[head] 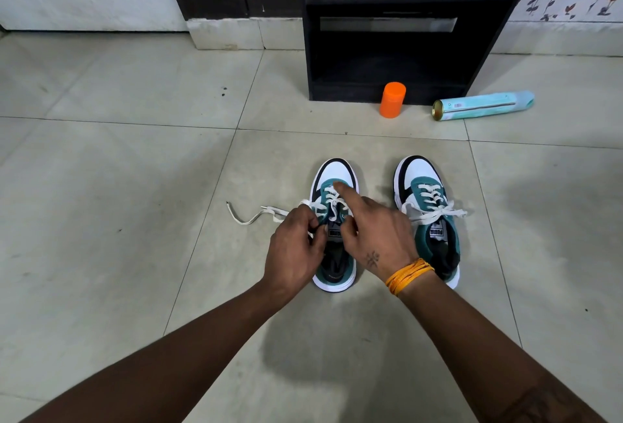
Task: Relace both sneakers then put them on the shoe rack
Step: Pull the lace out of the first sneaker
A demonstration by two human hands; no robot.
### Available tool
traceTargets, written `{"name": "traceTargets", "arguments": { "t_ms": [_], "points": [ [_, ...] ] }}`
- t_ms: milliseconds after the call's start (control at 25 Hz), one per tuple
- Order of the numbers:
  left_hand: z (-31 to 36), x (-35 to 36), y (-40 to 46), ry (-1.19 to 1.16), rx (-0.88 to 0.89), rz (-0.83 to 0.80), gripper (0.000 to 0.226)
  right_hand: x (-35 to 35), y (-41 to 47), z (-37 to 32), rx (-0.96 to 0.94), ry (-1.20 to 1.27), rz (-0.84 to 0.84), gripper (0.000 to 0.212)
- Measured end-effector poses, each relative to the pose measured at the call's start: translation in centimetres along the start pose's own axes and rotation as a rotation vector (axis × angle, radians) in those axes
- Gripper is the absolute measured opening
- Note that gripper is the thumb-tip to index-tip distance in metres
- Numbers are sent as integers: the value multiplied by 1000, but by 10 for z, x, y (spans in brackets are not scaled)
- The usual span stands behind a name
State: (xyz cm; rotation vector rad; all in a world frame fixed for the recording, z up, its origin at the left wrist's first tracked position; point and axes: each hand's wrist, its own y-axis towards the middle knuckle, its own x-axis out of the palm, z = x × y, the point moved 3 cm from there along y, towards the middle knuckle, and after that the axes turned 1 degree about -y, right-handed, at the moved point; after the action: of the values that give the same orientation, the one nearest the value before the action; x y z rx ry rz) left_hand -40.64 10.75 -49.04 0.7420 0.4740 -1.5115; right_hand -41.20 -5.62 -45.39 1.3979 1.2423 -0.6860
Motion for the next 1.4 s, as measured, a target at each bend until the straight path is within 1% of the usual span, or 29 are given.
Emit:
{"name": "traceTargets", "arguments": {
  "t_ms": [40,120,200,240,280,320,400,440,480,520,560,600,640,680,720,800,840,920,960,1000,1040,1080,1120,1200,1240,1280,1320,1360,1400],
  "points": [
    [0,0,0,-1,12,-2,15,-3,-2,-4,-33,-7,-14,61],
    [0,1,0,-3,25,-3,15,-5,0,-7,-79,-39,-62,56],
    [1,1,0,-5,19,1,16,0,8,-4,-93,-82,-136,36],
    [1,1,0,-8,16,5,16,1,11,-2,-95,-85,-137,24],
    [0,0,-1,-12,11,8,17,3,13,2,-75,-57,-100,16],
    [0,0,-1,-14,5,10,17,4,13,10,7,-7,-51,11],
    [-2,0,-1,-21,-6,11,17,6,10,35,322,140,20,10],
    [-2,0,-1,-26,-11,9,18,8,6,46,471,222,18,11],
    [-1,1,-1,-29,-14,6,18,9,2,50,545,271,1,12],
    [0,1,-1,-28,-14,7,18,9,0,49,529,278,-2,17],
    [1,1,-1,-27,-11,11,18,6,1,42,433,245,10,26],
    [0,1,-1,-26,-6,16,18,3,1,33,297,190,3,36],
    [0,1,-1,-26,1,18,18,3,3,23,164,116,-35,40],
    [0,1,-1,-23,7,18,18,4,4,14,54,55,-79,37],
    [0,1,-1,-20,12,17,17,7,5,9,1,2,-123,31],
    [1,1,-2,-24,18,17,17,9,8,6,8,-50,-158,22],
    [1,1,-2,-27,20,19,17,11,9,8,11,-51,-161,25],
    [1,-1,-3,-31,25,23,18,13,11,7,-47,-63,-174,36],
    [1,-1,-3,-31,27,24,18,13,13,6,-73,-85,-197,33],
    [0,0,-3,-30,25,22,18,12,15,5,-72,-97,-213,24],
    [1,0,-3,-29,20,18,18,11,15,8,-35,-86,-211,15],
    [2,1,-3,-28,14,15,19,10,15,13,41,-60,-186,10],
    [3,1,-3,-28,11,14,19,9,12,21,159,-23,-146,10],
    [3,1,-2,-32,7,15,20,10,4,37,373,30,-100,14],
    [3,0,-2,-32,2,14,20,10,0,38,413,36,-109,14],
    [3,0,-2,-29,-2,11,20,11,-2,34,414,49,-130,17],
    [1,0,-2,-27,-2,8,20,12,-2,25,384,59,-146,27],
    [0,0,-1,-28,2,5,20,13,-2,16,320,68,-155,41],
    [0,1,-2,-29,7,4,20,14,-1,8,242,52,-172,49]
  ]
}}
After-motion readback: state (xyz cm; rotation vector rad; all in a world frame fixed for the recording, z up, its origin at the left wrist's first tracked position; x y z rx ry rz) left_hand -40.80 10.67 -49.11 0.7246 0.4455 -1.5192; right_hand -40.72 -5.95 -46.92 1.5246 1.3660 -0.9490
